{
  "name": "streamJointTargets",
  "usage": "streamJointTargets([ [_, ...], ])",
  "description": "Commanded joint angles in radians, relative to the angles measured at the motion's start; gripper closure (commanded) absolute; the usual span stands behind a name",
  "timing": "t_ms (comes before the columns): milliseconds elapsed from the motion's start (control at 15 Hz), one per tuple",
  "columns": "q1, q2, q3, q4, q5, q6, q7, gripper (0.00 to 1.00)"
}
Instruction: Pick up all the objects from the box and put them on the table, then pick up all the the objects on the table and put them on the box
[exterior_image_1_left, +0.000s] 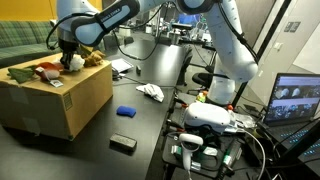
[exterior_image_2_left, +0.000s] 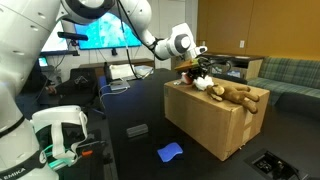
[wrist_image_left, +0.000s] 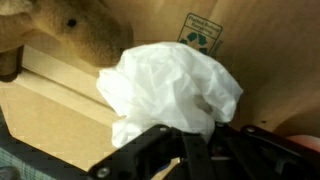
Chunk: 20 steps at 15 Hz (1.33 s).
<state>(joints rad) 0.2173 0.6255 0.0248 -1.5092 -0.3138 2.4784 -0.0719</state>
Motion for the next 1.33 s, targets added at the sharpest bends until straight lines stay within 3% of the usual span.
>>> streamJointTargets([
  [0,-0.003,-0.055,-0.005,-0.023,0.028,-0.056,0.052,0.98],
  [533,-0.005,-0.291,0.001,-0.191,0.045,-0.240,0.199,0.98],
  [800,-0.020,-0.450,0.026,-0.335,0.107,-0.324,0.251,0.98],
  [1067,-0.031,-0.570,0.040,-0.484,0.163,-0.339,0.313,0.98],
  [1267,-0.053,-0.619,0.038,-0.620,0.213,-0.289,0.319,0.98],
])
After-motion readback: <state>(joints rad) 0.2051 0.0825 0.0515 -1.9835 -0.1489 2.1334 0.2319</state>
